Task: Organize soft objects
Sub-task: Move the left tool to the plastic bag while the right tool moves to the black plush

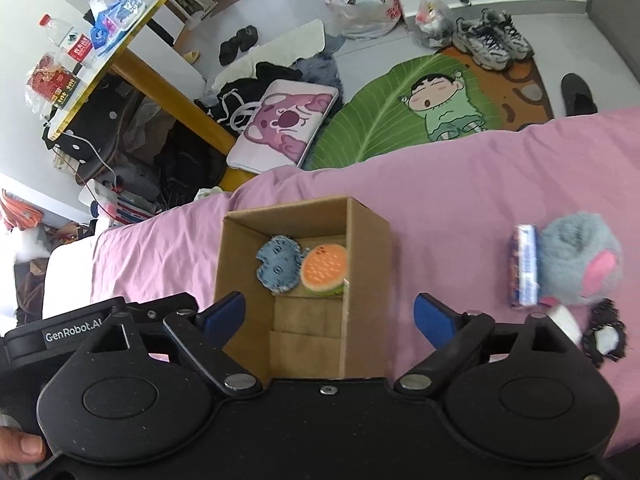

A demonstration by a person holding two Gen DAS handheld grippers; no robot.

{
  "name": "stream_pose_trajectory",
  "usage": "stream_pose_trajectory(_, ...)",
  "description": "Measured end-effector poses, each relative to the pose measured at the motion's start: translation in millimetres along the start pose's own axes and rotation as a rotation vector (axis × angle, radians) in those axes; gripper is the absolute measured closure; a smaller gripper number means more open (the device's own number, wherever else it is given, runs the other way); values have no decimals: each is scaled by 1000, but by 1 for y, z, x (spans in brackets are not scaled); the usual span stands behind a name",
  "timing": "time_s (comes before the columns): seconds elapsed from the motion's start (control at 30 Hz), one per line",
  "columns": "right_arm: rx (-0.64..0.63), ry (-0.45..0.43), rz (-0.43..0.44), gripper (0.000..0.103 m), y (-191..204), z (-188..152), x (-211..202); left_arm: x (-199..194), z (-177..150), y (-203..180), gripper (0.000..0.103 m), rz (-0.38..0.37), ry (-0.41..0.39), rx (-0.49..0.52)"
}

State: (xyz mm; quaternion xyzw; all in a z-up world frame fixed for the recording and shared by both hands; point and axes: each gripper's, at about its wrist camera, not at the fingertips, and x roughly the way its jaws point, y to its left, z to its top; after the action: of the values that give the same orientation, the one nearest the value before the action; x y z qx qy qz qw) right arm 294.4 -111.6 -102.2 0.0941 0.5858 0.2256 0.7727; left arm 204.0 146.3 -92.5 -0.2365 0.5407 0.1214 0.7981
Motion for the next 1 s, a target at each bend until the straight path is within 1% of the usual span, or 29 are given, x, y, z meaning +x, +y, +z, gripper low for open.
stream_pose_trajectory(0.07, 0, -4, -5, 12, -7, -6, -8, -7, -8, -3, 6, -5, -17, 10)
stream_pose_trajectory(0.1, 4, -5, -4, 12, -11, -10, -12, -10, -12, -5, 1, -9, -25, 14)
stream_pose_trajectory(0.2, 3, -14, -12, 10, -22, -17, -24, -19, -25, -12, 1, -11, -50, 29)
stream_pose_trajectory(0.3, 7, -31, -22, 9, -33, -26, -37, -25, -38, -20, 1, -27, -53, 49)
stream_pose_trajectory(0.4, 21, -52, -20, 0, -49, -35, -49, -31, -52, -32, 1, -33, -64, 77)
stream_pose_trajectory(0.47, 22, -68, -28, 0, -59, -42, -58, -32, -62, -37, 1, -35, -66, 82)
stream_pose_trajectory(0.77, 31, -86, -59, 0, -101, -63, -82, -30, -95, -62, 1, -57, -38, 96)
stream_pose_trajectory(1.0, 52, -105, -77, 0, -131, -73, -95, -23, -116, -86, 1, -45, -13, 116)
